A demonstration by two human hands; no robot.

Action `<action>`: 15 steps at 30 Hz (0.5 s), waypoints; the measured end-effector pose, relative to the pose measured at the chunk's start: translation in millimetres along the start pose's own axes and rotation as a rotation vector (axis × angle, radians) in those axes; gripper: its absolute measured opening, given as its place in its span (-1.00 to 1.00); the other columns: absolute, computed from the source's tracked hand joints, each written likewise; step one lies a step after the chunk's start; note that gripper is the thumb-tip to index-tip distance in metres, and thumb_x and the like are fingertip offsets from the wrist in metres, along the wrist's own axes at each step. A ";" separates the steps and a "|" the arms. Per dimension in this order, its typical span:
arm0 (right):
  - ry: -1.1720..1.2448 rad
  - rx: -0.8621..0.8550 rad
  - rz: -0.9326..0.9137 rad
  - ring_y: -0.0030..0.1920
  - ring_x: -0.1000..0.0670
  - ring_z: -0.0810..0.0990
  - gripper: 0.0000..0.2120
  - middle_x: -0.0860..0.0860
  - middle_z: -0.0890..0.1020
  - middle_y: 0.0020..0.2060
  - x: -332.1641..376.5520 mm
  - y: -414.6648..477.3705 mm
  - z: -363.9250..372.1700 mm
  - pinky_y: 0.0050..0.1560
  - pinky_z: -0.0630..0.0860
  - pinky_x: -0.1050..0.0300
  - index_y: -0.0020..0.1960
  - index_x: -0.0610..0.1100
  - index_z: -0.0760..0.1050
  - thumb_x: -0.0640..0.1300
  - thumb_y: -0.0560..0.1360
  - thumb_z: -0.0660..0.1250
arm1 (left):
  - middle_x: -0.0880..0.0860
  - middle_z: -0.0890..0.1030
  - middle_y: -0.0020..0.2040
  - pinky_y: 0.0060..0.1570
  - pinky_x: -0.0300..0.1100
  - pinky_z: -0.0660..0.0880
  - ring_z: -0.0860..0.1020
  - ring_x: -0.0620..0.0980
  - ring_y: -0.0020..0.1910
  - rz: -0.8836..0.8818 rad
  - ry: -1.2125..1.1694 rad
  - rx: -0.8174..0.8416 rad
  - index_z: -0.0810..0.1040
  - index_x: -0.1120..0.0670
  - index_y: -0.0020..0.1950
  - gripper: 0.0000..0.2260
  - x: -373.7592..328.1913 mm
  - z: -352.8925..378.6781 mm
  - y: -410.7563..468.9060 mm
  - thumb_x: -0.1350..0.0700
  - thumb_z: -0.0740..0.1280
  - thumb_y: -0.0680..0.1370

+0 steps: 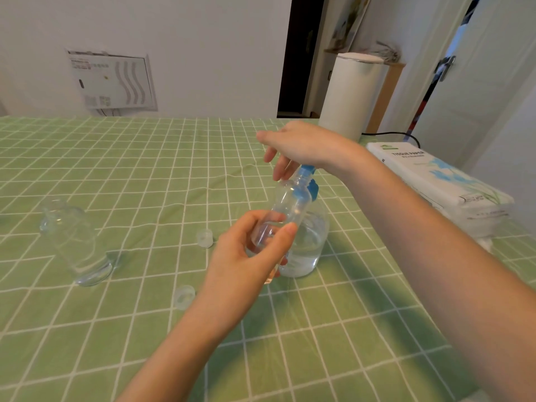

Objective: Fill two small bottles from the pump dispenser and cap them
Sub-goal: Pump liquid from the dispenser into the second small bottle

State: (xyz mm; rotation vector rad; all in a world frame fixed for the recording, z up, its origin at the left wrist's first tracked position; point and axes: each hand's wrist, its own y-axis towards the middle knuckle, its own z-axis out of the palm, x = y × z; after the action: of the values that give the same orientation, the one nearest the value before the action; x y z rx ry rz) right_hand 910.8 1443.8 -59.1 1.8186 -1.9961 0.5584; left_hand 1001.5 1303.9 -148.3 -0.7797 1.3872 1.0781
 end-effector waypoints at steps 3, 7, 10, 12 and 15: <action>-0.003 0.033 0.016 -0.14 -0.06 0.64 -0.56 -0.07 0.70 -0.25 1.1 -0.4 1.1 -0.25 0.40 0.17 -0.06 -0.15 0.60 0.14 0.57 0.08 | -0.04 0.64 -0.28 -0.39 -0.37 0.51 0.55 -0.21 -0.41 0.004 -0.001 0.004 0.58 0.02 -0.04 -0.69 -0.4 -0.2 0.0 -0.10 0.34 0.29; 0.022 0.062 0.036 -0.07 -0.09 0.65 -0.51 -0.07 0.69 -0.24 0.5 -0.5 3.9 -0.21 0.42 0.15 -0.04 -0.16 0.61 0.16 0.58 0.05 | -0.02 0.64 -0.27 -0.41 -0.38 0.50 0.55 -0.21 -0.42 0.005 -0.004 0.005 0.58 0.03 -0.03 -0.68 -0.3 -0.2 -0.1 -0.10 0.34 0.29; 0.009 0.069 0.049 -0.02 -0.08 0.63 -0.52 -0.08 0.69 -0.15 -1.6 -0.4 6.1 -0.20 0.39 0.12 -0.08 -0.13 0.61 0.17 0.58 0.04 | -0.02 0.65 -0.26 -0.41 -0.37 0.50 0.55 -0.21 -0.41 0.004 0.011 0.006 0.58 0.00 -0.05 -0.67 0.9 -0.6 -0.8 -0.13 0.34 0.28; 0.001 0.075 0.058 0.01 -0.09 0.60 -0.52 -0.10 0.64 -0.02 -4.1 -0.3 9.7 -0.12 0.40 0.08 -0.11 -0.11 0.61 0.17 0.58 0.04 | 0.01 0.65 -0.25 -0.41 -0.37 0.49 0.55 -0.22 -0.41 0.000 0.018 0.010 0.58 -0.02 -0.07 -0.69 2.1 -1.2 -1.8 -0.14 0.34 0.27; 0.009 0.073 0.058 -0.01 -0.09 0.58 -0.51 -0.12 0.60 0.06 -6.3 -1.0 13.8 -0.05 0.41 0.06 -0.12 -0.12 0.62 0.17 0.58 0.04 | 0.03 0.65 -0.24 -0.42 -0.37 0.48 0.55 -0.21 -0.41 -0.008 0.022 0.006 0.58 -0.02 -0.07 -0.69 4.1 -1.8 -2.8 -0.14 0.34 0.28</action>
State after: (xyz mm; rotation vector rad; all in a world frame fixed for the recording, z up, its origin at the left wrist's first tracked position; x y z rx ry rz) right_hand 912.2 1441.8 -74.1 1.8012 -2.0534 0.6649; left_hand 1002.9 1301.7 -152.9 -0.7946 1.4043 1.0612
